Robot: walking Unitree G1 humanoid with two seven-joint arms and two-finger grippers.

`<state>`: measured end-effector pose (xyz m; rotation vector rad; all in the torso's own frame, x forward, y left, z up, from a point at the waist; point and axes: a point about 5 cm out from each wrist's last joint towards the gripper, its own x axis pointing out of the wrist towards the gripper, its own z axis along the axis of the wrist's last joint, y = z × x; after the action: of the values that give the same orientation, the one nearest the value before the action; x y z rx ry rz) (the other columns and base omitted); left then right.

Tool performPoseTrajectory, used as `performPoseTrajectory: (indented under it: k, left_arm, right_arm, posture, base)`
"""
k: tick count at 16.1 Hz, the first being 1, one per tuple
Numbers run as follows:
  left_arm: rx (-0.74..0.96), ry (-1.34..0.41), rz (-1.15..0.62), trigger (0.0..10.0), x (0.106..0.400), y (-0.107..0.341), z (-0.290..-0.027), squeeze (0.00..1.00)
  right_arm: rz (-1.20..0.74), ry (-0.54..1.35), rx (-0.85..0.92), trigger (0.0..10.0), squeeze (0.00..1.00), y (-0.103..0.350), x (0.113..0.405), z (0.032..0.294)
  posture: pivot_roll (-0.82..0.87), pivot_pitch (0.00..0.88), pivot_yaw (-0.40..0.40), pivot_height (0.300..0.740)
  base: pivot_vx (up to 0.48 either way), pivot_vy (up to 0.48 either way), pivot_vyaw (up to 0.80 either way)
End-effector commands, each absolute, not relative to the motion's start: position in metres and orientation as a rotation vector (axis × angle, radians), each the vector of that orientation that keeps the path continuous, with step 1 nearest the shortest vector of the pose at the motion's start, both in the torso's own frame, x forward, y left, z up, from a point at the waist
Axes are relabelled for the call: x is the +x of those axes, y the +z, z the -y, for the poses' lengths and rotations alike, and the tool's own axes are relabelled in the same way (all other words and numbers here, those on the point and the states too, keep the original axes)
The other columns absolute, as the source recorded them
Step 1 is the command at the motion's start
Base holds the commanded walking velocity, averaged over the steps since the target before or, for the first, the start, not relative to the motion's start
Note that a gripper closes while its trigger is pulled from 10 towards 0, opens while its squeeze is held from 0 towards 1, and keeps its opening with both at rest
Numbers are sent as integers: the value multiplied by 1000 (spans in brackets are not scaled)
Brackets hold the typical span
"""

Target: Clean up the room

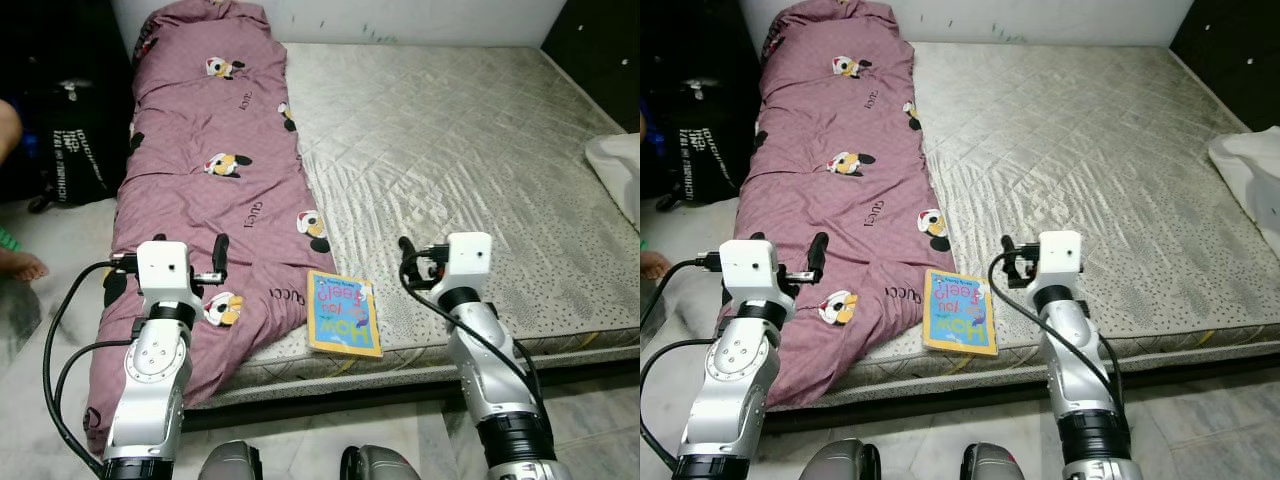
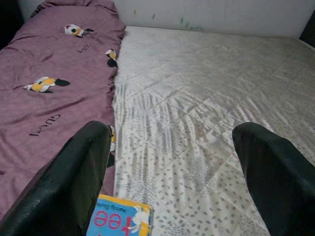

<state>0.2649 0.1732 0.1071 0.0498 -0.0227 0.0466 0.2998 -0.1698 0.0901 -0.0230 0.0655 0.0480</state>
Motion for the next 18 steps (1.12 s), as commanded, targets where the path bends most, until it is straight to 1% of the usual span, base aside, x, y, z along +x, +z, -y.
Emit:
performPoseTrajectory:
  k: [1,5,8,14,16,18]
  left_arm:
    - [63,45,9,10000,263,104,-174,0]
    - [62,50,13,10000,264,104,-175,0]
    - [62,51,16,10000,265,105,-175,0]
    - [64,53,15,10000,265,105,-175,0]
    - [64,52,14,10000,265,104,-175,0]
    - [63,53,13,10000,265,104,-175,0]
  right_arm:
    - [-57,26,-23,10000,0,91,298,175]
    - [-54,23,-22,10000,0,92,298,176]
    - [-54,24,-21,10000,0,93,299,176]
    - [-46,26,-25,10000,0,94,300,176]
    - [-43,25,-24,10000,0,94,300,176]
    - [-38,26,-25,10000,0,95,300,176]
  posture:
    - [14,99,-45,740]
    - [11,108,-44,740]
    - [7,113,-47,740]
    - [7,112,-47,740]
    - [7,112,-46,726]
    - [9,114,-46,702]
  base:
    - [0,0,-450]
    - [0,0,-548]
    - [0,0,-800]
    - [0,0,0]
    - [0,0,0]
    - [0,0,0]
